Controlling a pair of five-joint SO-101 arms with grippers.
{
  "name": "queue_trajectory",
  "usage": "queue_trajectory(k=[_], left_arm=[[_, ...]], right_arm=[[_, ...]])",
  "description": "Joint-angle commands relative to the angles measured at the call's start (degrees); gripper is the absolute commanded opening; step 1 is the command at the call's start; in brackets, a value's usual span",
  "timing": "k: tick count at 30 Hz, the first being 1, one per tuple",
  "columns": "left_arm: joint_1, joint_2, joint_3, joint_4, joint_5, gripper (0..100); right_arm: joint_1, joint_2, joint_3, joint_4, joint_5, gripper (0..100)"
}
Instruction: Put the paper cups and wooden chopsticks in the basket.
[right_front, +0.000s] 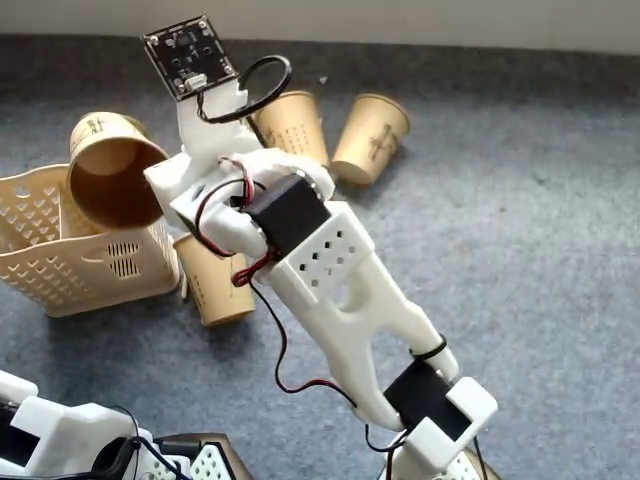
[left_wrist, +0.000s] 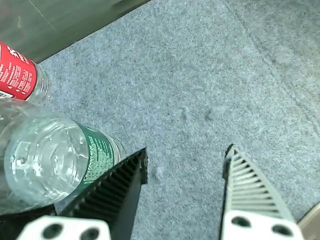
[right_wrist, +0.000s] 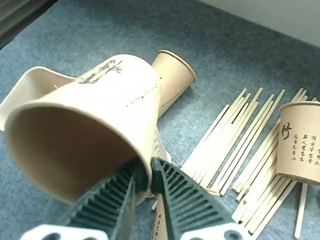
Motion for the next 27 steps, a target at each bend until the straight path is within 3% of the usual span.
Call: queue_trajectory(k=[1, 13, 27], left_arm=[[-0.31, -1.8, -0.13, -1.14, -0.44, 27], [-0.31, -1.8, -0.13, -1.14, -0.44, 27], [-0.31, -1.71, -0.04, -1.14, -0.44, 27]], right_arm=[[-0.48, -3.38, -4.79, 1.89, -0.44, 0.6], [-7.25, -2.51, -16.22, 12.26, -0.53, 0.6], [-2.24, 10.42, -16.84, 11.56, -0.53, 0.5]])
